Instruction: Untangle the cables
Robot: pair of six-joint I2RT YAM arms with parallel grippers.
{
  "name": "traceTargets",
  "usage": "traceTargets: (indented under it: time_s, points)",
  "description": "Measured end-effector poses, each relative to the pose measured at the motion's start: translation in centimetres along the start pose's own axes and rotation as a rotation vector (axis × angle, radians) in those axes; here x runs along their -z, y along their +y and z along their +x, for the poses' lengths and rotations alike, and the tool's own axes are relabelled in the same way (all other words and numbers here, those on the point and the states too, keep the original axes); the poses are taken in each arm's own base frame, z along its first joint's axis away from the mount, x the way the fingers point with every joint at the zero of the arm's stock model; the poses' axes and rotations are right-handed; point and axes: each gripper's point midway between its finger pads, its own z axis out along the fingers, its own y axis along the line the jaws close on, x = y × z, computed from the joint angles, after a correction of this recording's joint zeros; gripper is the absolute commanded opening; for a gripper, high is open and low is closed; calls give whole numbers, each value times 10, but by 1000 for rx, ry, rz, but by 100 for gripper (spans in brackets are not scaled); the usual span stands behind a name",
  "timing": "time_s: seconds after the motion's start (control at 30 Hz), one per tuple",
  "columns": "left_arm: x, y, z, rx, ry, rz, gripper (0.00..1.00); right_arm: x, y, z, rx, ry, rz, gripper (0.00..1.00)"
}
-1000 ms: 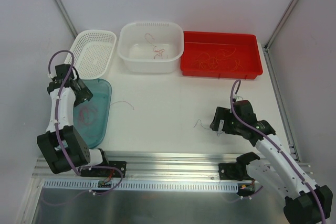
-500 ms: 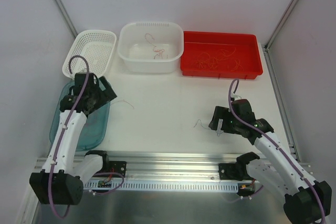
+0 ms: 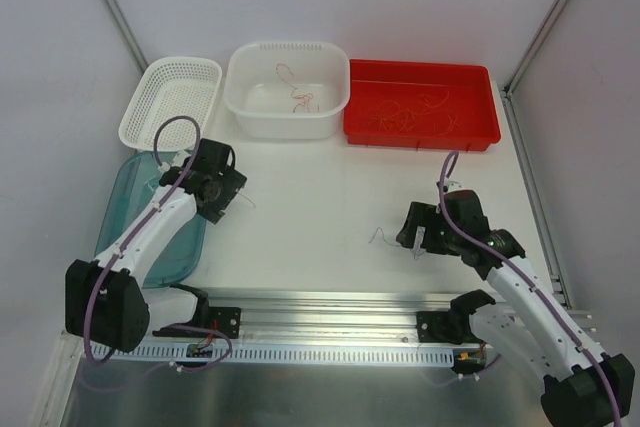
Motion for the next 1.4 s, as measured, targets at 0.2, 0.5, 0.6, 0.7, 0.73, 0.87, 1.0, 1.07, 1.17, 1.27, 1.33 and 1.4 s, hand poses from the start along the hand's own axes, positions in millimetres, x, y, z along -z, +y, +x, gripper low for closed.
traceTargets:
  time_s: [0.2, 0.5, 0.6, 0.7, 0.73, 0.87, 1.0, 1.07, 1.17, 1.27, 1.33, 1.4]
  points:
    - [-35, 1, 10, 86, -3, -108, 68, 2, 4, 0, 3, -4, -25, 99]
    - [-73, -7, 9, 145, -36, -191, 36, 3, 4, 0, 25, -5, -28, 100]
    - [-79, -11, 9, 149, -36, -191, 13, 3, 3, 1, 28, -4, -27, 100]
    - [-79, -11, 8, 130, -39, -187, 0, 2, 2, 2, 29, -5, -28, 99]
    - [-79, -11, 8, 122, -42, -186, 0, 2, 2, 3, 30, -5, -27, 100]
    - [-66, -16, 0, 79, -60, -144, 0, 3, 2, 3, 33, -5, -27, 100]
    - [-30, -30, -19, 37, -107, -24, 0, 3, 1, 3, 35, -5, -26, 100]
    - [-6, -36, -31, 11, -140, 41, 0, 4, 1, 3, 36, -7, -24, 100]
    - [23, -40, -58, -6, -192, 101, 0, 4, 0, 4, 36, -5, -22, 100]
    - [35, -23, -98, 26, -247, 94, 0, 5, -1, 5, 35, -3, -18, 100]
    - [36, 0, -121, 54, -269, 54, 1, 7, -2, 6, 36, -3, -16, 100]
    - [35, 25, -139, 65, -277, 4, 4, 8, -3, 7, 38, -5, -12, 99]
